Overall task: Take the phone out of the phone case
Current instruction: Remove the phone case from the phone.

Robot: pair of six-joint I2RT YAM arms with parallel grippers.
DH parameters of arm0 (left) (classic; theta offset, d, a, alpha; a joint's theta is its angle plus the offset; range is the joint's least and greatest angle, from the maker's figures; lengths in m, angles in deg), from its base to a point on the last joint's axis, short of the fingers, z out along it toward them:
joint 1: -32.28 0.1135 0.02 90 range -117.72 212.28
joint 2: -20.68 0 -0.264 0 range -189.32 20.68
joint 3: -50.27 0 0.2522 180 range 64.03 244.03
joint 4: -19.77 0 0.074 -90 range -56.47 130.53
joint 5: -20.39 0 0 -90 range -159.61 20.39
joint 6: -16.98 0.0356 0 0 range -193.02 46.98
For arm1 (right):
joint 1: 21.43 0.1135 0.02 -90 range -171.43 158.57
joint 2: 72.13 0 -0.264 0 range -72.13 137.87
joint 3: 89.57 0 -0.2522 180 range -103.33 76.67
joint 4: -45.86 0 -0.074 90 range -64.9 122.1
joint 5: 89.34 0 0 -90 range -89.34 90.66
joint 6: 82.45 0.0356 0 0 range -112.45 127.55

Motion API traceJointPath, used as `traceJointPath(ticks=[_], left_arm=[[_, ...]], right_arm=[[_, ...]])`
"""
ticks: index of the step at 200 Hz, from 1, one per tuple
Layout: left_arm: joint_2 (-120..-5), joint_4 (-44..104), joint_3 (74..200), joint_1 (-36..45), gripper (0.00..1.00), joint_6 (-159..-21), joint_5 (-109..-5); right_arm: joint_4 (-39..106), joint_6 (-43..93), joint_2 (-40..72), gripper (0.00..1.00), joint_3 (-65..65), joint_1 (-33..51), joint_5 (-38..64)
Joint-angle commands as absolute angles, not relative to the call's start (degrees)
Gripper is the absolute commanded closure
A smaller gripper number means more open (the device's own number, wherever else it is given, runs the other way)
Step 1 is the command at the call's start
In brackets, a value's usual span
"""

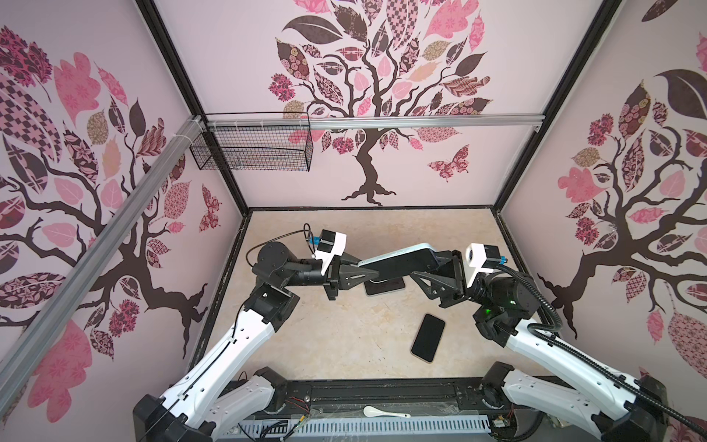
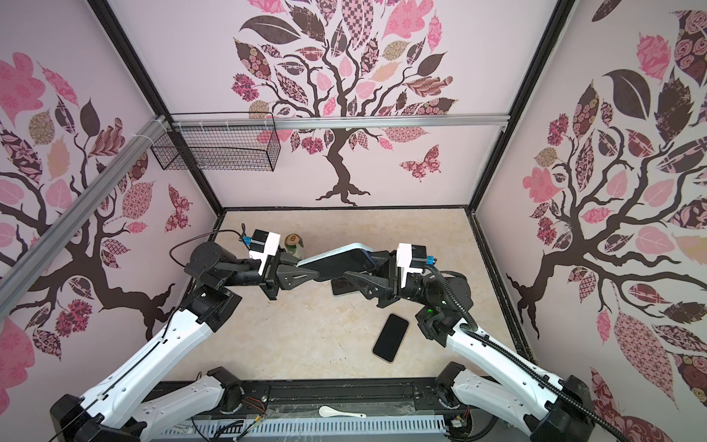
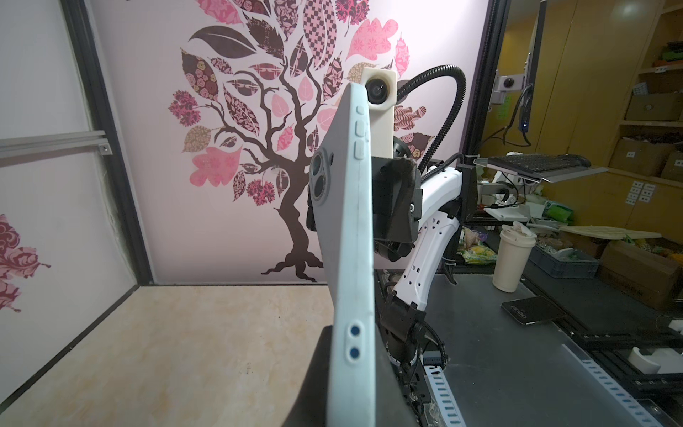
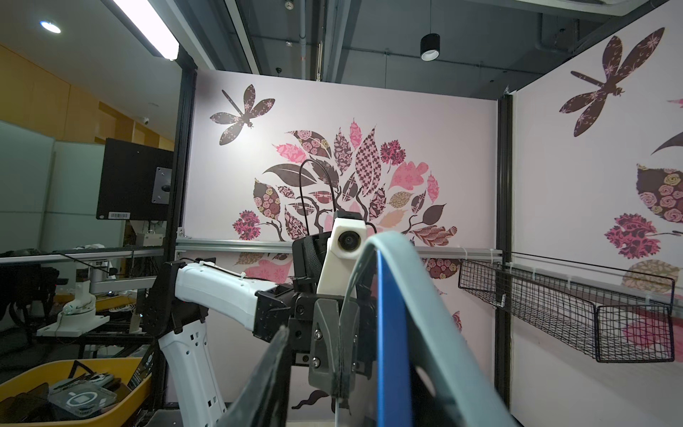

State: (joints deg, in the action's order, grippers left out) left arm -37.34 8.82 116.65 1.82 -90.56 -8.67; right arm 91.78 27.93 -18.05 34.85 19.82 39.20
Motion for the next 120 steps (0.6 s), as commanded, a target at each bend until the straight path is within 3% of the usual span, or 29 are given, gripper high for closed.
traceJointPath(ticks=[1, 53, 120], left_arm=[[-37.9, -5.3, 113.6, 0.6, 1.0, -100.7, -18.4], [-39.2, -12.6, 111.6, -3.2, 1.0, -103.9, -24.8], [-40.3, -21.8, 109.2, -3.3, 1.0, -110.0, -29.2]], right_arm=[[97.9, 32.0, -16.3, 0.61, 32.8, 22.0, 42.6], [109.7, 40.4, -12.4, 0.64, 30.4, 22.6, 39.1], [110.0, 40.9, -11.3, 0.71, 29.1, 22.6, 39.8]])
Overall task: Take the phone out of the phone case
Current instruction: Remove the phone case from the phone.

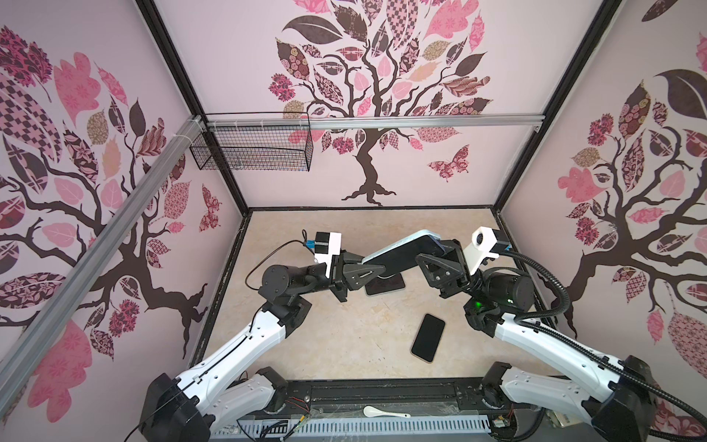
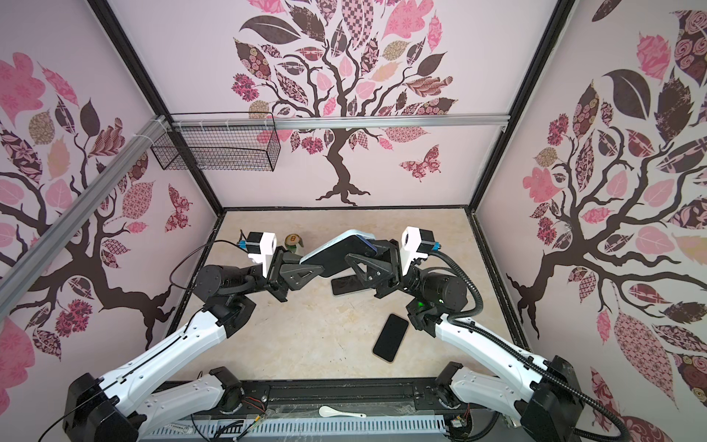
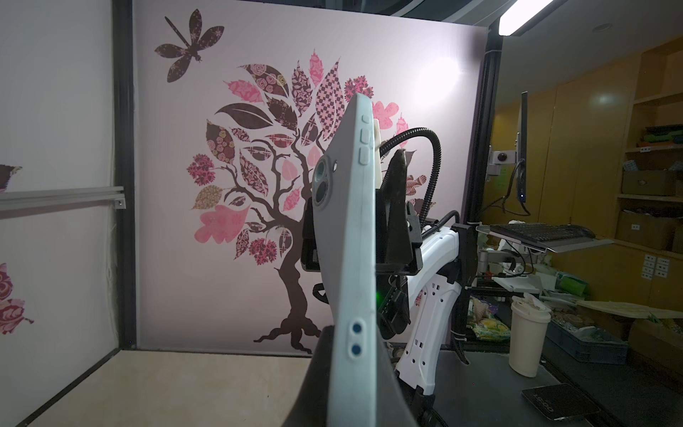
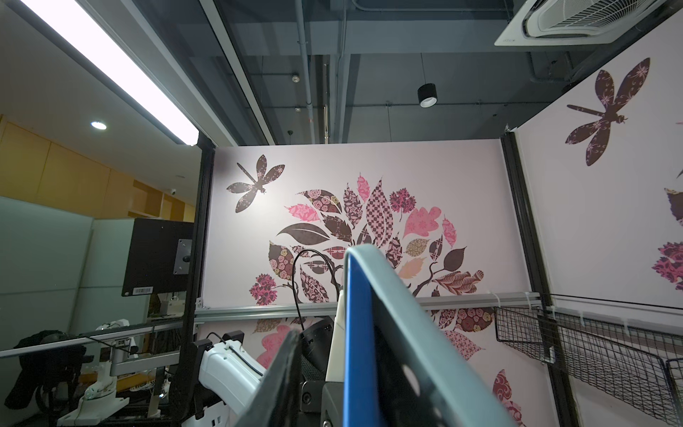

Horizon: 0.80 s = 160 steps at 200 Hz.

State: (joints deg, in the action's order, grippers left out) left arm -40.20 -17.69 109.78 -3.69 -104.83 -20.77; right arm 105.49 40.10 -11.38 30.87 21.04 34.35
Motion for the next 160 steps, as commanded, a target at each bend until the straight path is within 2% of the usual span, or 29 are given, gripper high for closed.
traceJointPath(ticks=[1, 37, 74, 119, 132, 160], left_arm=[[-40.3, -21.8, 109.2, -3.3, 1.0, -110.0, -29.2], [-39.7, -21.7, 108.7, -3.3, 1.0, -110.0, -30.6], [-38.9, -19.5, 108.6, -3.3, 1.0, -109.1, -31.3], [-37.7, -12.2, 109.4, -3.3, 1.0, -106.2, -32.3], [-37.1, -9.1, 109.7, -3.2, 0.84, -104.8, -32.9], [-34.4, -0.7, 110.3, -3.0, 0.69, -100.9, -34.6]], right_arm=[[110.0, 40.9, -11.3, 0.72, 29.1, 22.6, 39.8], [108.1, 39.0, -11.9, 0.8, 29.6, 22.6, 40.6], [102.8, 34.9, -13.9, 1.0, 29.6, 22.6, 41.8], [94.4, 31.5, -16.1, 1.0, 28.3, 22.6, 42.4], [92.1, 30.4, -16.9, 1.0, 28.2, 22.6, 42.0], [82.9, 23.7, -19.6, 1.0, 27.8, 22.5, 40.8]])
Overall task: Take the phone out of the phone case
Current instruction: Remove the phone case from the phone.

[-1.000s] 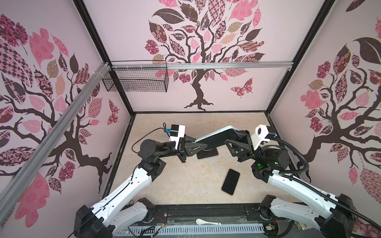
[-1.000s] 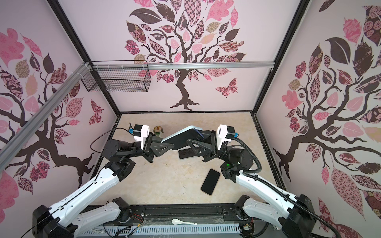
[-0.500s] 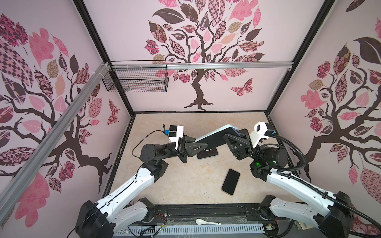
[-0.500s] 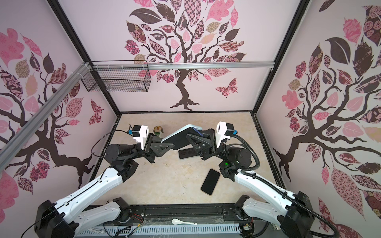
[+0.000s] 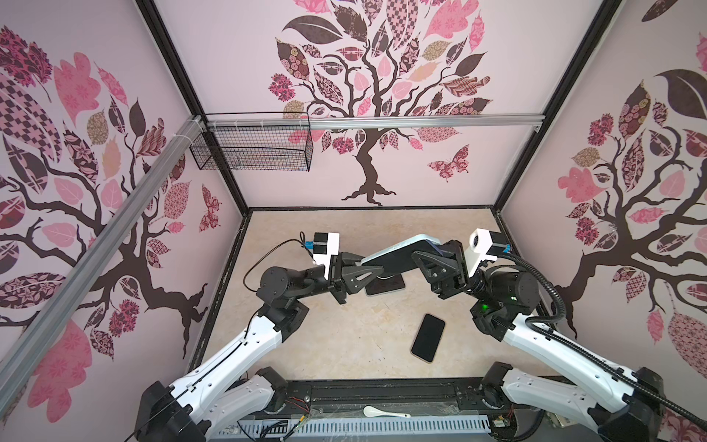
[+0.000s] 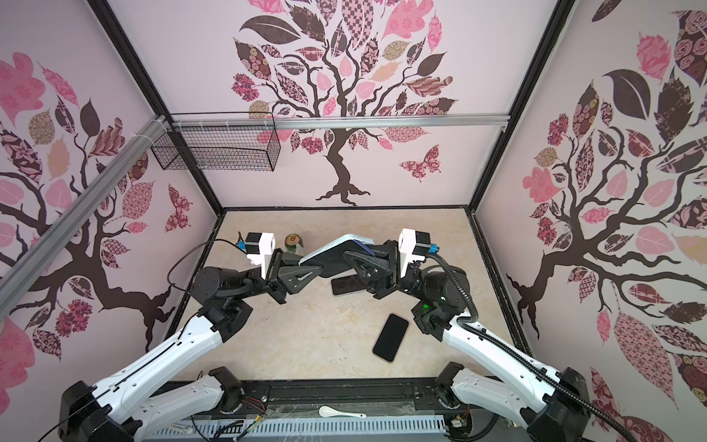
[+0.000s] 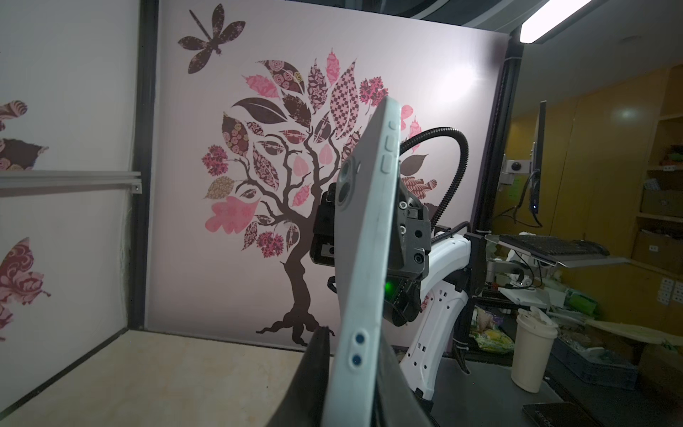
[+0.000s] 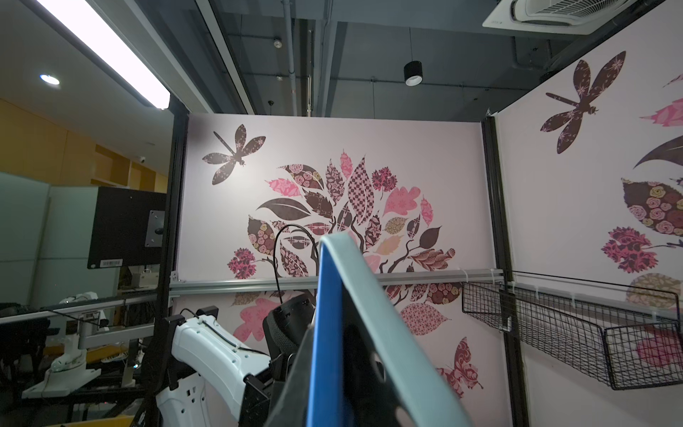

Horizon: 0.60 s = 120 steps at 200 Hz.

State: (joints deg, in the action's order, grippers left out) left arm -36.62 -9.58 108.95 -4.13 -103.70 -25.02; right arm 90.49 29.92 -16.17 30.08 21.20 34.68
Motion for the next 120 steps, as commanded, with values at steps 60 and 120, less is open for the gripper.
traceJointPath(ticks=[60, 120], left_arm=[[-28.0, 21.3, 113.0, -0.8, 0.29, -91.5, -33.8], [-29.2, 52.1, 125.1, -0.5, 0.22, -76.0, -31.5]], right_arm=[[57.9, 6.2, -23.6, 1.0, 26.0, 21.6, 38.3], [35.2, -22.1, -22.7, 1.0, 25.0, 21.5, 31.9]])
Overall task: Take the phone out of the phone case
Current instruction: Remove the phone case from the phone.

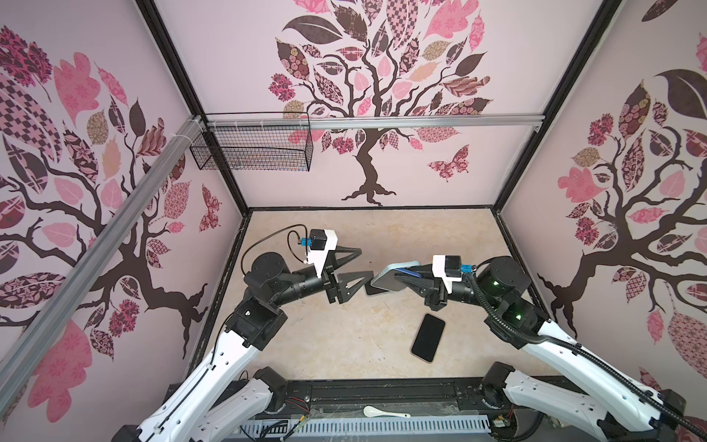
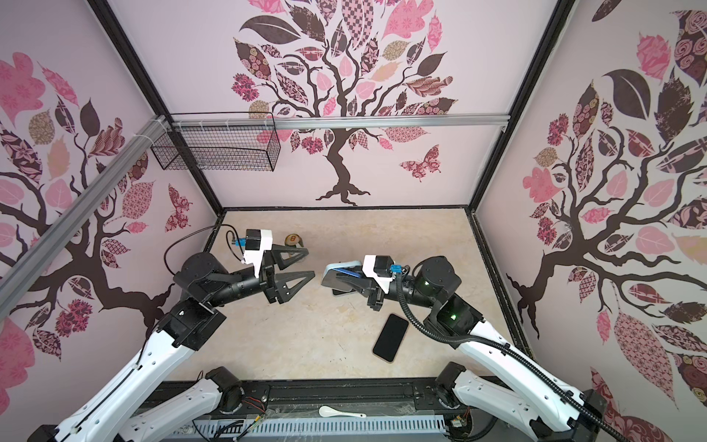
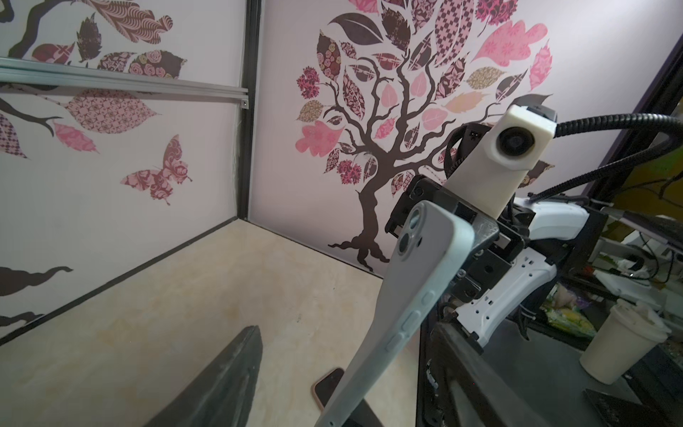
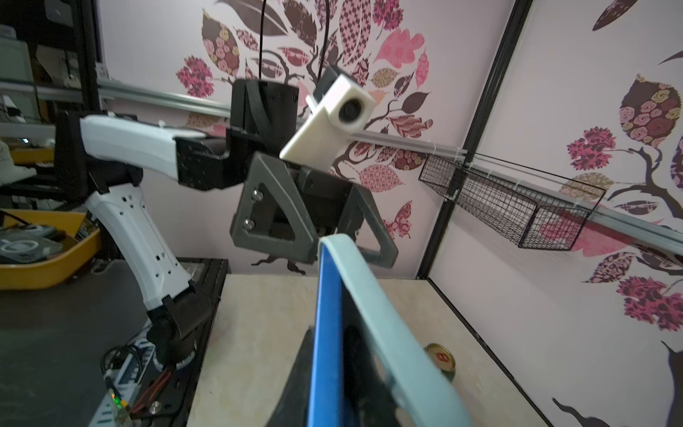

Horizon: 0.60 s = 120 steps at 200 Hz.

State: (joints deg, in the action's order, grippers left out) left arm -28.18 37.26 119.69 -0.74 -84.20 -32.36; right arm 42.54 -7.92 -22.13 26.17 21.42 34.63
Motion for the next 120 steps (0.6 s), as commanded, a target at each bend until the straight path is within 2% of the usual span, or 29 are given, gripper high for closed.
traceJointPath(ticks=[1, 40, 74, 120], left_arm=[[-29.3, 52.4, 125.2, -0.5, 0.22, -75.8, -31.4], [-35.7, 65.7, 133.4, -0.5, 0.22, -68.8, -28.0], [-40.0, 69.7, 137.1, -0.5, 0.22, -67.1, -26.4], [-45.0, 73.8, 141.0, -1.8, 0.24, -65.2, -26.7]], right_arm=[[35.2, -22.6, -22.6, 1.0, 25.1, 21.5, 31.9], [30.3, -29.0, -19.7, 1.0, 24.6, 21.5, 30.9], [30.6, -26.8, -18.5, 1.0, 25.0, 21.5, 31.0], [33.3, -30.6, -17.8, 1.0, 28.1, 21.6, 28.7]])
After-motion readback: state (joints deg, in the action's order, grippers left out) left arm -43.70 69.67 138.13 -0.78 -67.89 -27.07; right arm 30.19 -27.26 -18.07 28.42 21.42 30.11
